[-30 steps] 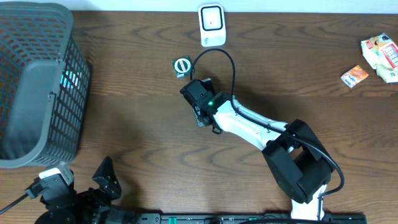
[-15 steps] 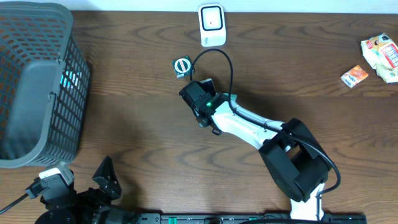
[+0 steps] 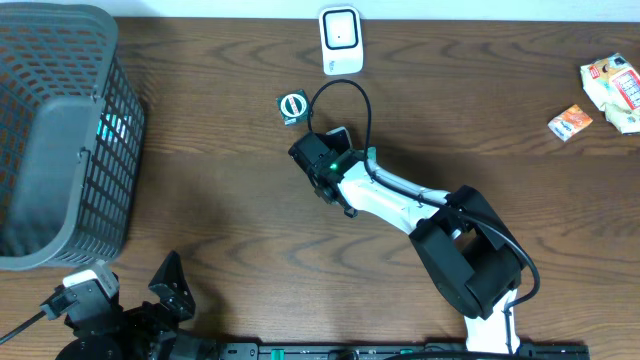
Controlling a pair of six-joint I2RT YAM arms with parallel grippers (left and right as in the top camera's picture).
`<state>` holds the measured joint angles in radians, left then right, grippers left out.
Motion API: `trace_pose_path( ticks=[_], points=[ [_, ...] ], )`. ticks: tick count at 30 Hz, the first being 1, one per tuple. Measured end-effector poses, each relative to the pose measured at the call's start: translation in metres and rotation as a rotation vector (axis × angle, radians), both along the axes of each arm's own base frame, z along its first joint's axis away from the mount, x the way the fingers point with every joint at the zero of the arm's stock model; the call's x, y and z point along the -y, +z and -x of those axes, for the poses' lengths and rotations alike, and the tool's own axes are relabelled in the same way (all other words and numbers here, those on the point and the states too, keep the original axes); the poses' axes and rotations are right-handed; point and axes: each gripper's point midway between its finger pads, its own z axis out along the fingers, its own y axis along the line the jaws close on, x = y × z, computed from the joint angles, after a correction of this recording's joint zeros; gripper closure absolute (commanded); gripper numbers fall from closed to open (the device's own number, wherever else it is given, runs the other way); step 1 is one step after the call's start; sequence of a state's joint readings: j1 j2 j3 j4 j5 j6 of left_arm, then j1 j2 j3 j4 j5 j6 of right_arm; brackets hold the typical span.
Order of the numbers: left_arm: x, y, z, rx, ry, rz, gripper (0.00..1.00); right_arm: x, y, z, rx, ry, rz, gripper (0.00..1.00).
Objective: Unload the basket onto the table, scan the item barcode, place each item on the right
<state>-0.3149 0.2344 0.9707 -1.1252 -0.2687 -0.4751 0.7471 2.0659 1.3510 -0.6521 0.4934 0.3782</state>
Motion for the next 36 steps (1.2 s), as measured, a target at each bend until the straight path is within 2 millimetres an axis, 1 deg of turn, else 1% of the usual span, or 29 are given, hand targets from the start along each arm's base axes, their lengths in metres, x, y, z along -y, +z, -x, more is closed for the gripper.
trace_pose_path(
  ticks=[3,5,7,10,13,15,17,19,20,23,25,27,30,31,32,36],
  points=[
    [0.000,0.000,0.000,0.000,0.000,0.000,0.02,0.000,0.003,0.004,-0.041,0.003,-0.029,0.99],
    [0.000,0.000,0.000,0.000,0.000,0.000,0.02,-0.003,0.007,0.007,-0.090,0.024,-0.095,0.99],
    [0.000,0.000,0.000,0.000,0.000,0.000,0.02,-0.008,0.016,0.007,-0.129,0.046,-0.182,0.99],
    [0.000,0.000,0.000,0.000,0.000,0.000,0.02,-0.012,0.040,0.005,-0.181,0.083,-0.347,0.99],
    [0.000,0.000,0.000,0.000,0.000,0.000,0.02,-0.010,0.066,0.004,-0.239,0.130,-0.523,0.99],
    [0.000,0.000,0.000,0.000,0.000,0.000,0.02,-0.005,0.075,0.005,-0.283,0.163,-0.600,0.98],
    [0.000,0.000,0.000,0.000,0.000,0.000,0.02,0.006,0.075,0.007,-0.321,0.172,-0.622,0.87],
    [0.000,0.000,0.000,0.000,0.000,0.000,0.02,0.014,0.071,0.011,-0.339,0.170,-0.592,0.70],
    [0.000,0.000,0.000,0.000,0.000,0.000,0.02,0.015,0.070,0.012,-0.336,0.182,-0.564,0.63],
    [0.000,0.000,0.000,0.000,0.000,0.000,0.02,0.012,0.067,0.015,-0.317,0.198,-0.485,0.52],
    [0.000,0.000,0.000,0.000,0.000,0.000,0.02,0.010,0.065,0.017,-0.290,0.199,-0.415,0.41],
    [0.000,0.000,0.000,0.000,0.000,0.000,0.03,0.008,0.063,0.018,-0.252,0.184,-0.331,0.36],
    [0.000,0.000,0.000,0.000,0.000,0.000,0.02,0.006,0.061,0.018,-0.199,0.169,-0.231,0.33],
    [0.000,0.000,0.000,0.000,0.000,0.000,0.03,0.005,0.058,0.018,-0.181,0.161,-0.197,0.31],
    [0.000,0.000,0.000,0.000,0.000,0.000,0.02,0.005,0.055,0.018,-0.169,0.153,-0.167,0.26],
    [0.000,0.000,0.000,0.000,0.000,0.000,0.02,0.005,0.033,0.018,-0.144,0.121,-0.053,0.25]
  ],
)
